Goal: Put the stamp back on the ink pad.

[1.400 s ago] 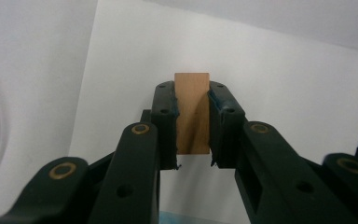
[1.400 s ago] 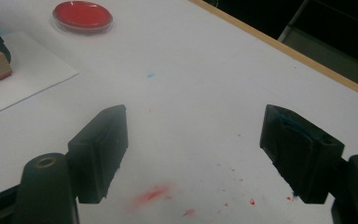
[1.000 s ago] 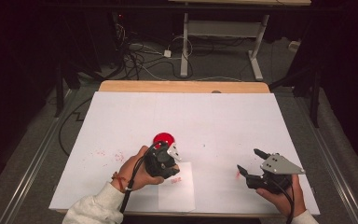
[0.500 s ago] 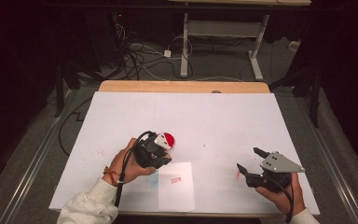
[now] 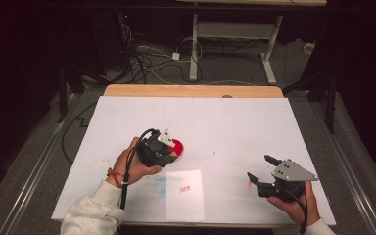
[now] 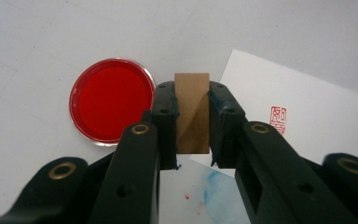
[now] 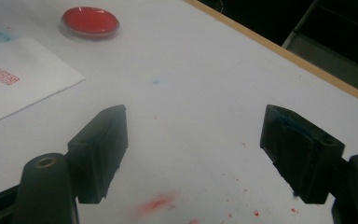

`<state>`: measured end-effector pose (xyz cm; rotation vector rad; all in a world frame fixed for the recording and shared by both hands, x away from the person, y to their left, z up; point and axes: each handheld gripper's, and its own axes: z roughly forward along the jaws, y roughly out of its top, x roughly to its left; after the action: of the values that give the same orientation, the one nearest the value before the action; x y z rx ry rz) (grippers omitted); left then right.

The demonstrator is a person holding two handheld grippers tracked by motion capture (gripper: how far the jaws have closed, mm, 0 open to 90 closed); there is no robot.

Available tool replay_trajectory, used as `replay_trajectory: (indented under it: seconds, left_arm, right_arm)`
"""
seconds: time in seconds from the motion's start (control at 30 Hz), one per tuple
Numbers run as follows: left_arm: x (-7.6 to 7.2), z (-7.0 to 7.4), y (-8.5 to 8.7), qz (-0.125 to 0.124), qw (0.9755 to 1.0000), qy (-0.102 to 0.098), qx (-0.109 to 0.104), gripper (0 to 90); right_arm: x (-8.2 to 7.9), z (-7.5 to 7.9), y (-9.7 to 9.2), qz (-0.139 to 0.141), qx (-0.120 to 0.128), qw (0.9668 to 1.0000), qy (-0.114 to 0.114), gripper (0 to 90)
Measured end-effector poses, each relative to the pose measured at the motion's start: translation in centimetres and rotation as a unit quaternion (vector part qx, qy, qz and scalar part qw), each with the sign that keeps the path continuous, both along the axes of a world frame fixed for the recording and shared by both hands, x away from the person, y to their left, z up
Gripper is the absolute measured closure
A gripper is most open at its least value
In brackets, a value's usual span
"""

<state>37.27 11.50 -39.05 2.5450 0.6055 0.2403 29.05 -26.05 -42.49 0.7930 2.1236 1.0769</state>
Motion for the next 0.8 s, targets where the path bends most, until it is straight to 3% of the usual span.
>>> replay_trajectory:
  seconds: [0.23,0.43,0.8]
  left_arm:
    - [1.2,0.5,-0.2,0.004,1.0000,-0.004,-0.006,73.6]
    - [2.4,0.7,-0.4,0.011,0.9999,-0.004,0.001,73.6]
    - [5.2,-0.7,-0.8,0.025,0.9986,0.032,0.034,73.4]
  right_arm:
    - [0.2,-0.1,0.0,0.000,-0.001,1.0000,0.003,23.7]
    - [0.3,-0.5,0.3,0.007,-0.007,0.9999,0.009,23.8]
    - [0.1,-0.5,0.4,0.005,-0.007,0.9999,0.008,23.9]
